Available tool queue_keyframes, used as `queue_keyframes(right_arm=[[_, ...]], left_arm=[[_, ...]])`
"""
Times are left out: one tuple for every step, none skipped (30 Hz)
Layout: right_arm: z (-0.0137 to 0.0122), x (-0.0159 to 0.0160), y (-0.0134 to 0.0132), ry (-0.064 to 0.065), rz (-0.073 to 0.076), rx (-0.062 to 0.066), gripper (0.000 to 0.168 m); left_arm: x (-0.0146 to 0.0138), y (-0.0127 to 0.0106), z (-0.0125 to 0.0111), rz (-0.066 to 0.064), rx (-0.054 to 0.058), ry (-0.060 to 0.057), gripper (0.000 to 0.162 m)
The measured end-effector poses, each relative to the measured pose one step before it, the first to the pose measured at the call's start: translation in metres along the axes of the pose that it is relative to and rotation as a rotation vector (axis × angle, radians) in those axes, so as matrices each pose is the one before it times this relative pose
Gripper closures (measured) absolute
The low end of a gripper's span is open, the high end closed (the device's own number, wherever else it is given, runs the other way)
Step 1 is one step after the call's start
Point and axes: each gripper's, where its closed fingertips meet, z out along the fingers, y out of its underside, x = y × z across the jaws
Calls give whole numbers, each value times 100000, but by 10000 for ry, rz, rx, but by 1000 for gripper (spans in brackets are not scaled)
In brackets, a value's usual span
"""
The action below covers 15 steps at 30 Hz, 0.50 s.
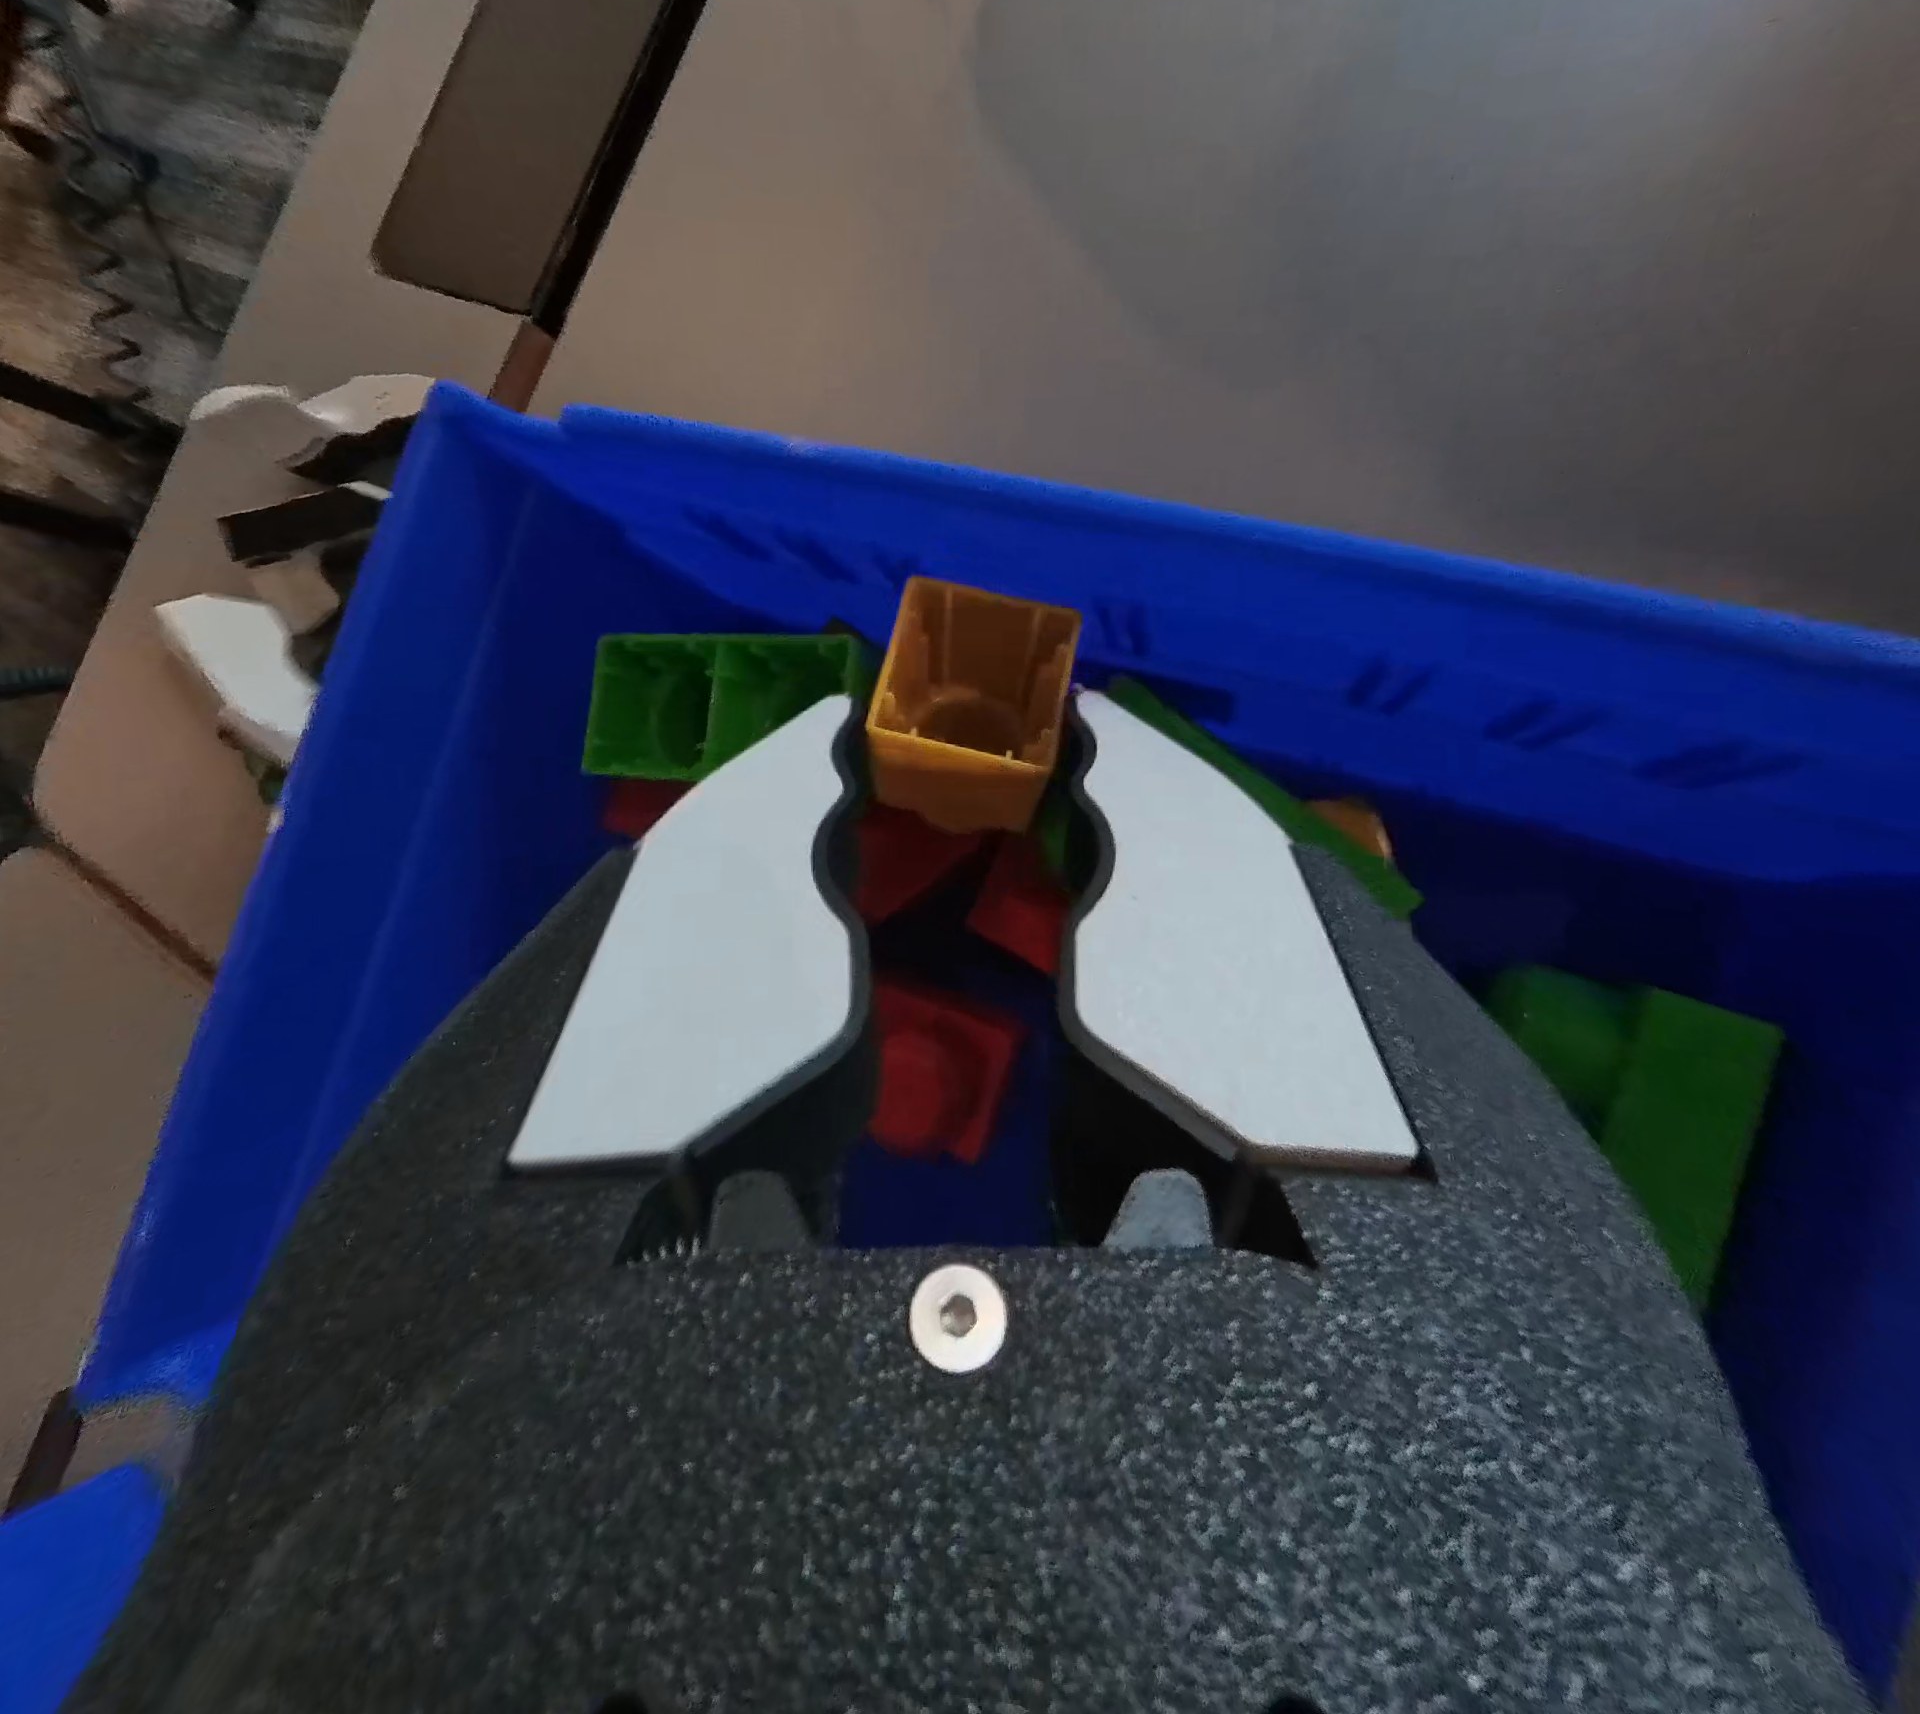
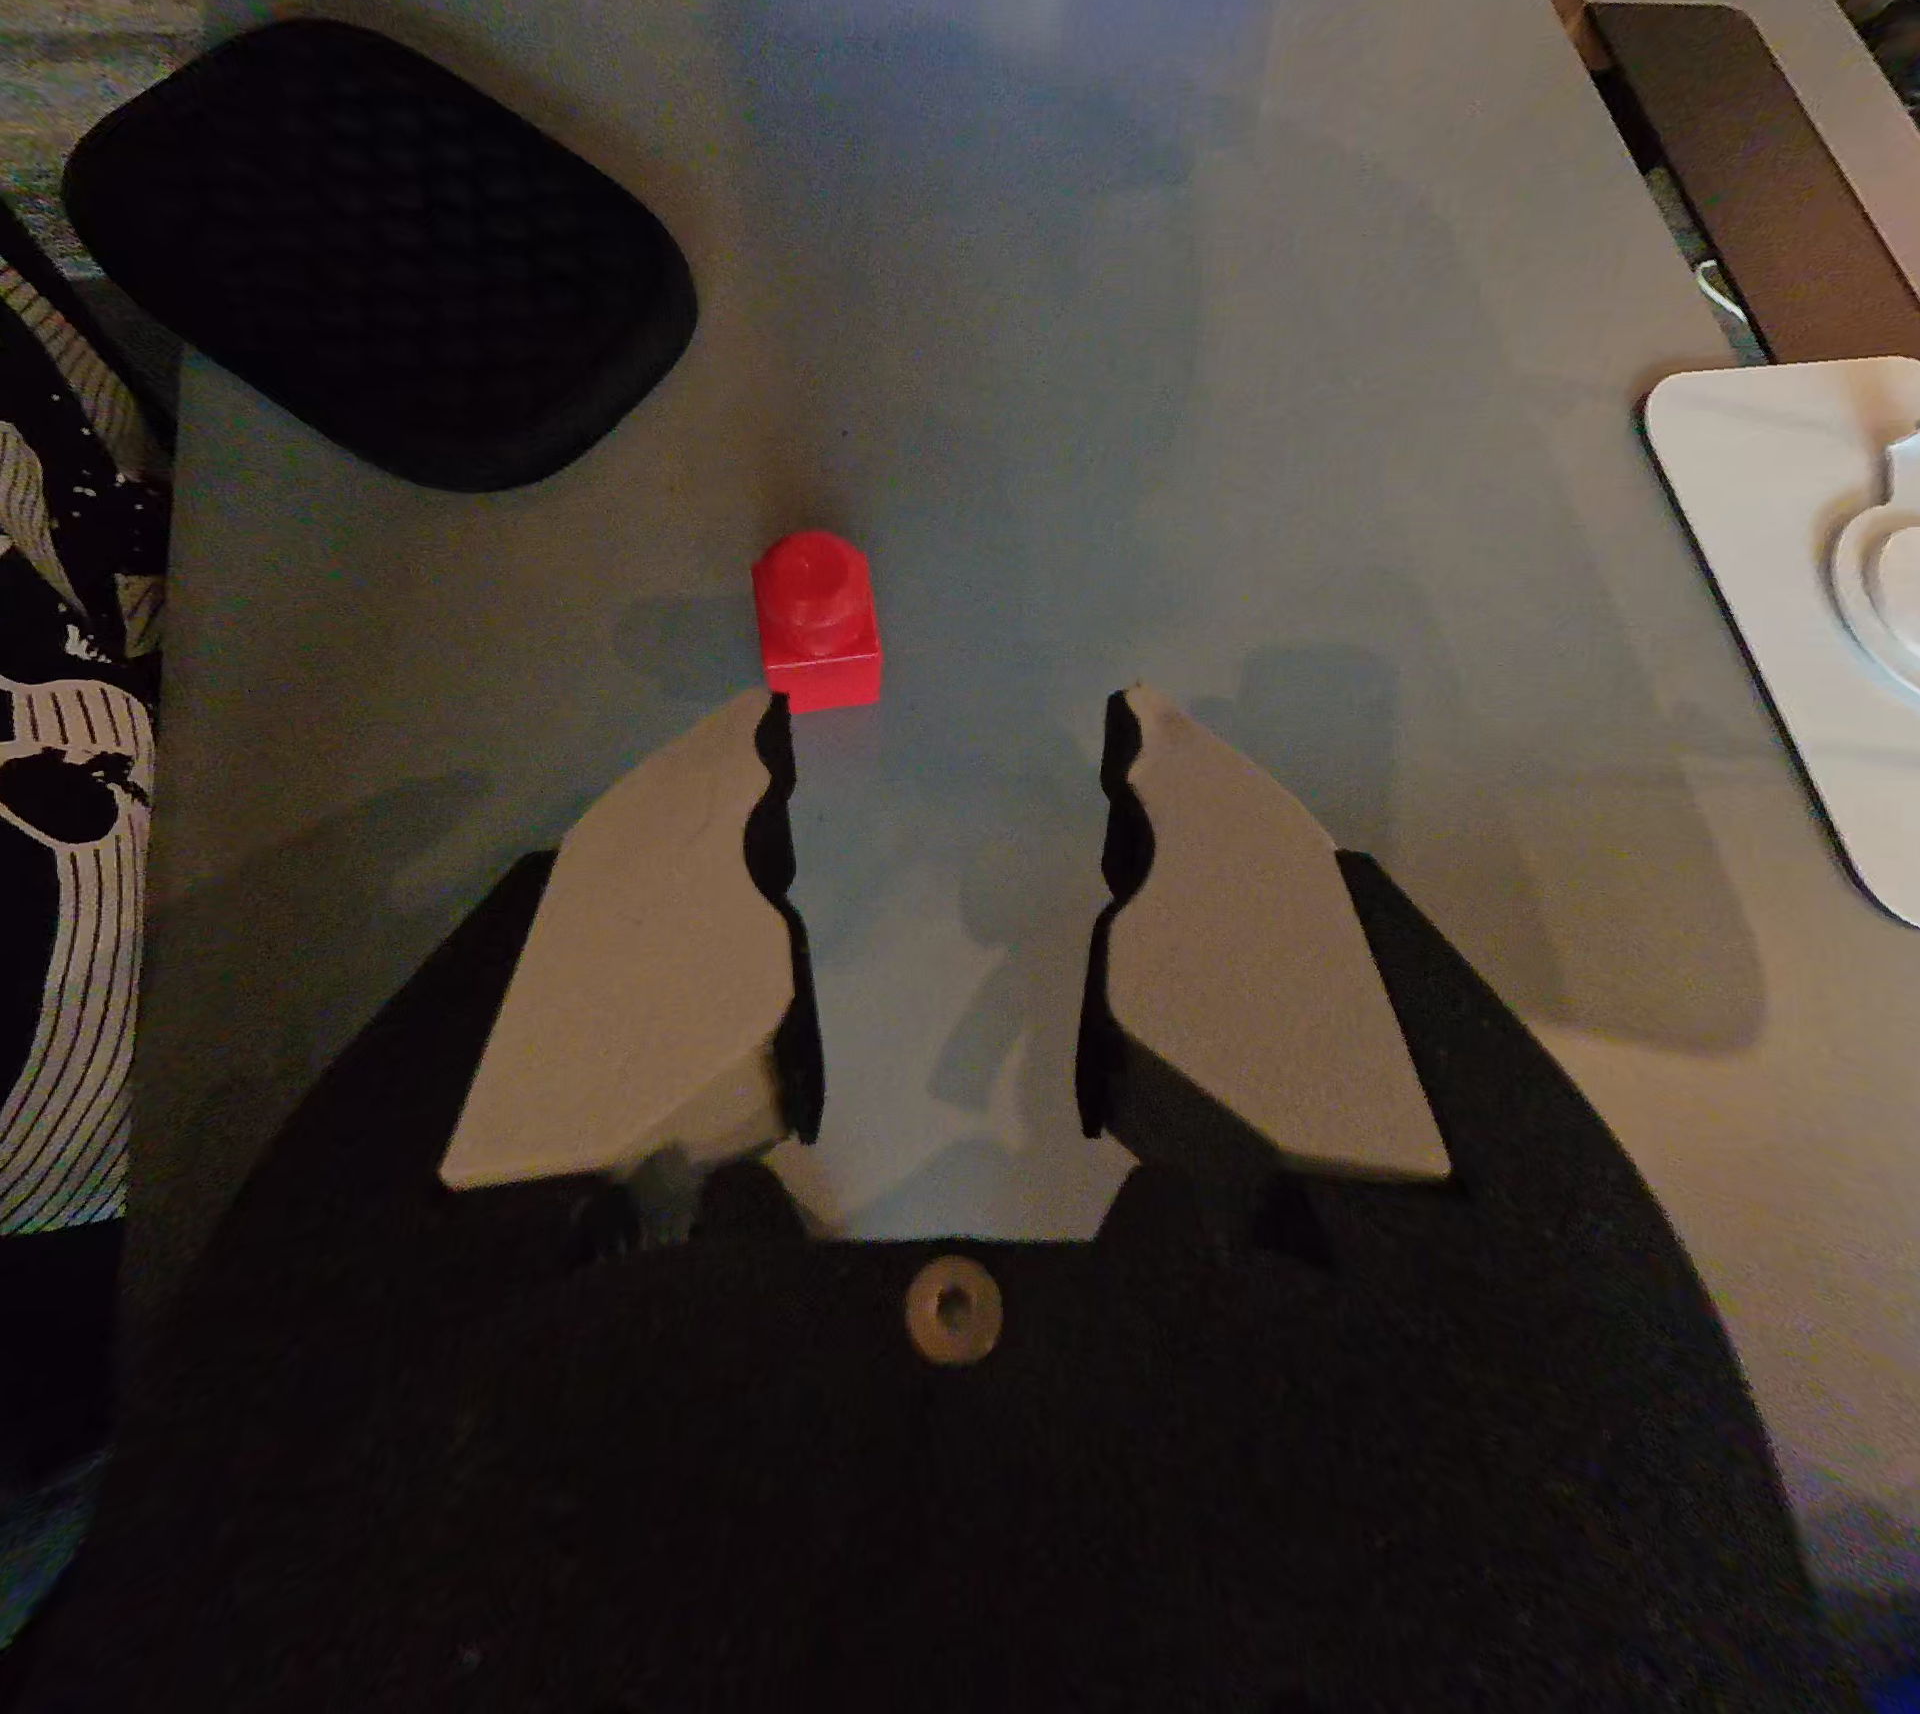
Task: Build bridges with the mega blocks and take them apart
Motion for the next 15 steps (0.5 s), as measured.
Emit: queue_keyframes(right_arm=[[33,-37,-40,-21,6,17,111],[41,-23,-39,-6,-20,19,111],[49,-19,-35,-1,-18,22,111],[39,-45,-23,-25,3,2,111],[65,-65,-55,-32,-9,14,111],[64,-69,-85,-32,-27,35,112],[68,-80,-109,-31,-22,45,112],[86,-96,-131,-36,-11,55,112],[85,-99,-128,-40,-14,53,113],[91,-116,-121,-37,-18,50,113],[82,-115,-150,-35,-18,64,113],[79,-134,-178,-46,-20,71,113],[74,-144,-233,-52,-20,98,113],[69,-151,-282,-62,-12,120,113],[51,-159,-329,-64,-6,135,113]], left_arm=[[-394,174,-317,15,-61,-358,127],[-265,69,-451,-14,-39,-331,127],[-220,-290,-571,-111,150,-336,127],[-251,-640,-699,-185,344,-384,127],[-260,-842,-783,-187,416,-423,127],[-313,-1012,-832,-169,452,-507,127],[-248,-1182,-835,-194,485,-519,127],[-103,-1329,-781,-224,519,-481,127],[26,-1470,-708,-247,541,-477,127],[253,-1547,-633,-272,561,-416,127],[585,-1596,-531,-322,571,-273,127],[816,-1551,-418,-397,570,-183,127],[1093,-1438,-295,-433,539,-40,127],[1385,-1282,-174,-427,507,125,127],[1494,-1128,-51,-402,486,184,127]])
